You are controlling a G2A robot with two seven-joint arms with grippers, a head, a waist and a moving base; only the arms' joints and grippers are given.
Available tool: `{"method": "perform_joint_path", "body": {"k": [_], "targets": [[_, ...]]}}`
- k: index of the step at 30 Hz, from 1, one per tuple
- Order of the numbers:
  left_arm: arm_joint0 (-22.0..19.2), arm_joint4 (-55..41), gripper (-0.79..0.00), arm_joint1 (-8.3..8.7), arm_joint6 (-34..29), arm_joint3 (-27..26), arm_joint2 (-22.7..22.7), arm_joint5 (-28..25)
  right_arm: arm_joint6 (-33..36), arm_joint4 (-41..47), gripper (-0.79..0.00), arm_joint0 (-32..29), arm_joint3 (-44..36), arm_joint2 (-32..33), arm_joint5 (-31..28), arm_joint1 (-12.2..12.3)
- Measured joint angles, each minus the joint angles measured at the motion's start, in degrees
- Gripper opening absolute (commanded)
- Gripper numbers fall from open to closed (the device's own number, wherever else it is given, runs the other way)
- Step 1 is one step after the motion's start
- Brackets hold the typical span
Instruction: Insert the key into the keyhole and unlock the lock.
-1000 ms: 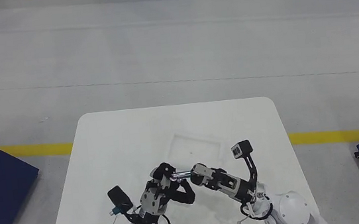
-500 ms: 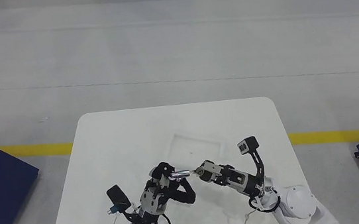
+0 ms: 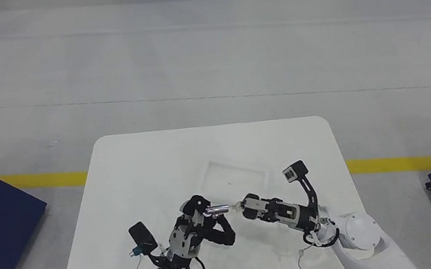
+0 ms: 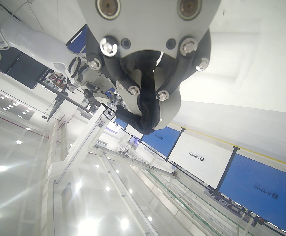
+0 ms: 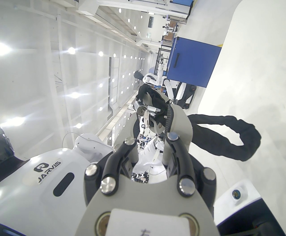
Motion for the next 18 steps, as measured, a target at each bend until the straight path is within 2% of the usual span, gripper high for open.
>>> {"method": "perform_joint_path", "body": {"k": [7,8,18], "targets": [[0.06,0.16,-0.785,0.0,-0.17,-0.04,-0.1,-0.11,0.99,-0.31,-0.696,1.45,0.66,-1.2,-0.41,-0.04],[0.07,0.21,-0.785,0.0,-0.21,-0.04,-0.11,-0.13,1.1,-0.27,-0.776,1.59,0.71,-1.28,-0.47,-0.04],[-0.1,3.26,-0.785,0.09,0.27,0.06,-0.37,0.79,3.28,0.42,-0.785,1.36,-0.26,-0.88,0.25,0.33]]}}
